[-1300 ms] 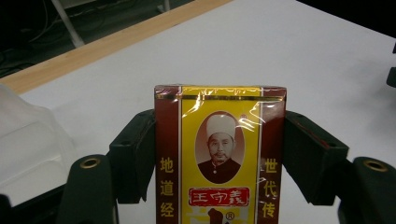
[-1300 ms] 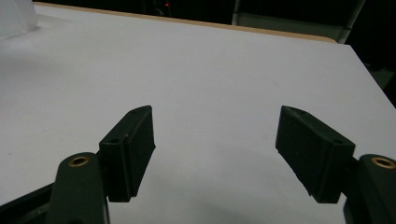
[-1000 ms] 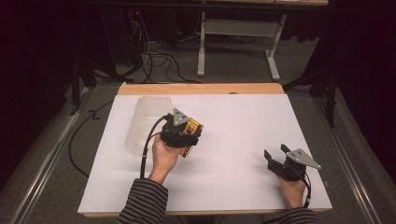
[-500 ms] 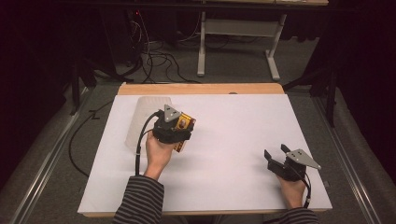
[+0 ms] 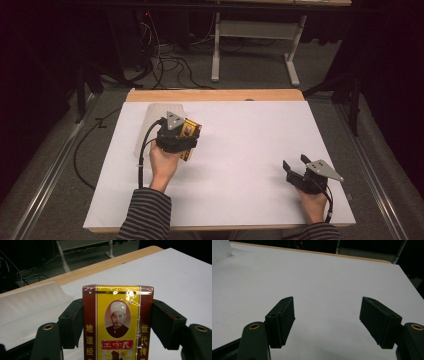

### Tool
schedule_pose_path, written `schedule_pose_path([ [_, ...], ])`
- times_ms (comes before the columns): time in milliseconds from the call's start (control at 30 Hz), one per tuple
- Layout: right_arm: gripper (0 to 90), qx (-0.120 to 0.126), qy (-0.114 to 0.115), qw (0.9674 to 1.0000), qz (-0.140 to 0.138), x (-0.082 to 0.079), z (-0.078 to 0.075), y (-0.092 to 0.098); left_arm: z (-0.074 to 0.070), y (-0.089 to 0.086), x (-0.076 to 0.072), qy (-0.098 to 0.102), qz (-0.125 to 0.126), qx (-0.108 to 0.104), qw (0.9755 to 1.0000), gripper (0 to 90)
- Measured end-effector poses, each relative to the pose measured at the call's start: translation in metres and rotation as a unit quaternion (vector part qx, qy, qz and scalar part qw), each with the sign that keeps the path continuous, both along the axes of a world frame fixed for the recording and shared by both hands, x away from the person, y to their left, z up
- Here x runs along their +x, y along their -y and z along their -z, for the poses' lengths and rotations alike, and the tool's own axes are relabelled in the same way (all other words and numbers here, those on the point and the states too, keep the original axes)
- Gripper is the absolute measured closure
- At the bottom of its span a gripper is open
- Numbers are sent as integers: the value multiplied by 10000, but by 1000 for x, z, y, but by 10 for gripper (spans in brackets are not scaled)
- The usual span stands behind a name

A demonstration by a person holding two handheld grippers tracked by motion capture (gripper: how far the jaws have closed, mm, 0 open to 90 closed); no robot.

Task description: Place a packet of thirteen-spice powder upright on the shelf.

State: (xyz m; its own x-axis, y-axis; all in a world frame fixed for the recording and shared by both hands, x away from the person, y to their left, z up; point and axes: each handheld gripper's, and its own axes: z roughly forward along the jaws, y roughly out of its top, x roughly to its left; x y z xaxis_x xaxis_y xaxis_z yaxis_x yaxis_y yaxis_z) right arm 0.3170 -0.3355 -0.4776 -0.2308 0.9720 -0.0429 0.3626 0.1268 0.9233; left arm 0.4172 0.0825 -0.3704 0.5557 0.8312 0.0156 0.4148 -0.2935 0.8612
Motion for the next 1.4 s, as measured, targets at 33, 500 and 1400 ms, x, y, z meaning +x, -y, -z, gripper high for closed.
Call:
schedule_pose_path([
  [33, 286, -4, 0, 10000, -1, 0, 0, 0, 0, -2, 0, 1, -38, -18, 10000, 326],
  [500, 286, -22, 0, 10000, 8, 0, 0, 0, 0, -16, -1, 45, -232, -51, 9997, 326],
  [1400, 287, -22, -2, 10000, 0, 0, 0, 0, 5, -45, -1, 7, -617, -39, 9981, 325],
])
